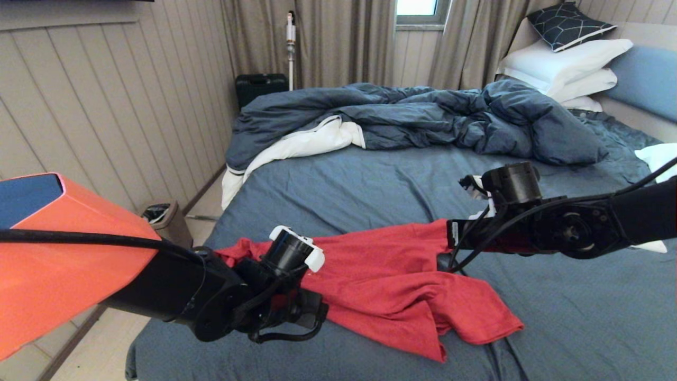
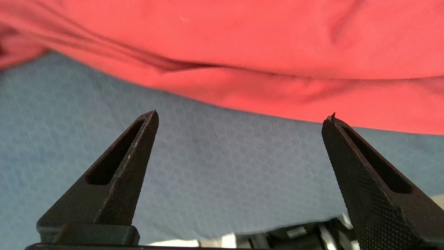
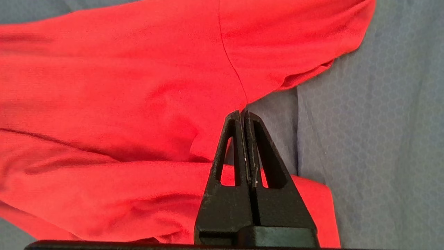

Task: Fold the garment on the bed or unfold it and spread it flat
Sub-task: Unford the red T-shirt

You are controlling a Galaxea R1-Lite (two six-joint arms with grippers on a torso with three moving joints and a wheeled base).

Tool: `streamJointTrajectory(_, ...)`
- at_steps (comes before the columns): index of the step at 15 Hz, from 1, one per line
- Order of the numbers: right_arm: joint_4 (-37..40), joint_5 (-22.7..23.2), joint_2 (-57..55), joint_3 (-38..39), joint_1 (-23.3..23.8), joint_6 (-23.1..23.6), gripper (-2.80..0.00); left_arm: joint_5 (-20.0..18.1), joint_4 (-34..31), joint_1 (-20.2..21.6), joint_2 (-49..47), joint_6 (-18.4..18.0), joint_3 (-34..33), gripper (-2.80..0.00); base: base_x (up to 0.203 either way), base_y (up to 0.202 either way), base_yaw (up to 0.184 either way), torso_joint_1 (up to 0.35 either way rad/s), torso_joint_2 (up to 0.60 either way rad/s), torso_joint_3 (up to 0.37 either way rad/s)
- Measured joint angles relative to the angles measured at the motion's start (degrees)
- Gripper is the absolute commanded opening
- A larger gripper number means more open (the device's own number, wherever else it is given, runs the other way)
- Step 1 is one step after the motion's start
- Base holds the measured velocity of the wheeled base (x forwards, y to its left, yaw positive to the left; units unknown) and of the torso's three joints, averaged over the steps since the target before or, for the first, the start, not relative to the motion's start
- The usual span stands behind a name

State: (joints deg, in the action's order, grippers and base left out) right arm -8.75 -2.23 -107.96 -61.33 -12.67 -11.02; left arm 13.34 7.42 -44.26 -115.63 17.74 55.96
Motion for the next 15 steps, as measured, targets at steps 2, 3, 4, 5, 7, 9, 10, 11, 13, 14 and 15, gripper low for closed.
streamJointTrajectory(2, 2.24, 0.06, -0.11, -0.89, -0.09, -0.02, -2.80, -0.11, -5.44, -0.02, -0.19, 1.76, 3.43, 0.00, 0.000, 0.000, 0.000, 0.000, 0.00, 0.000)
streamJointTrajectory(3, 4.26, 0.11, -0.22, -1.76, -0.06, -0.14, -2.80, -0.25, -8.15, -0.02, -0.38, 2.94, 5.22, 0.00, 0.000, 0.000, 0.000, 0.000, 0.00, 0.000)
streamJointTrajectory(4, 6.45, 0.23, -0.40, -2.94, -0.01, -0.55, -2.80, -0.76, -11.36, 0.00, -0.69, 4.50, 7.57, 0.00, 0.000, 0.000, 0.000, 0.000, 0.00, 0.000)
streamJointTrajectory(5, 7.97, 0.26, -0.64, -3.97, 0.12, -1.02, -2.80, -1.80, -15.17, -0.02, -1.14, 6.41, 10.80, 0.00, 0.000, 0.000, 0.000, 0.000, 0.00, 0.000)
streamJointTrajectory(7, 8.31, 0.26, -0.87, -4.70, 0.27, -1.13, -2.80, -4.38, -23.40, -0.02, -2.02, 11.35, 16.88, 0.00, 0.000, 0.000, 0.000, 0.000, 0.00, 0.000)
streamJointTrajectory(9, 8.34, 0.30, -0.87, -4.79, 0.29, -1.25, -2.80, -5.56, -29.68, -0.02, -2.87, 14.83, 20.60, 0.00, 0.000, 0.000, 0.000, 0.000, 0.00, 0.000)
streamJointTrajectory(10, 8.34, 0.30, -0.87, -4.88, 0.32, -1.32, -2.80, -5.51, -30.55, -0.02, -3.19, 15.51, 21.16, 0.00, 0.000, 0.000, 0.000, 0.000, 0.00, 0.000)
streamJointTrajectory(11, 8.29, 0.30, -0.89, -4.90, 0.33, -1.32, -2.80, -5.43, -30.93, 0.04, -3.39, 16.29, 21.38, 0.00, 0.000, 0.000, 0.000, 0.000, 0.00, 0.000)
streamJointTrajectory(13, 8.27, 0.31, -0.92, -4.95, 0.43, -1.32, -2.80, -5.18, -30.67, 0.28, -4.05, 16.56, 21.79, 0.00, 0.000, 0.000, 0.000, 0.000, 0.00, 0.000)
streamJointTrajectory(14, 8.27, 0.33, -0.94, -4.95, 0.50, -1.32, -2.80, -4.94, -29.77, 0.37, -4.71, 16.30, 22.01, 0.00, 0.000, 0.000, 0.000, 0.000, 0.00, 0.000)
streamJointTrajectory(15, 8.20, 0.33, -0.94, -4.95, 0.60, -1.32, -2.80, -4.80, -28.59, 0.44, -5.50, 16.09, 22.14, 0.00, 0.000, 0.000, 0.000, 0.000, 0.00, 0.000)
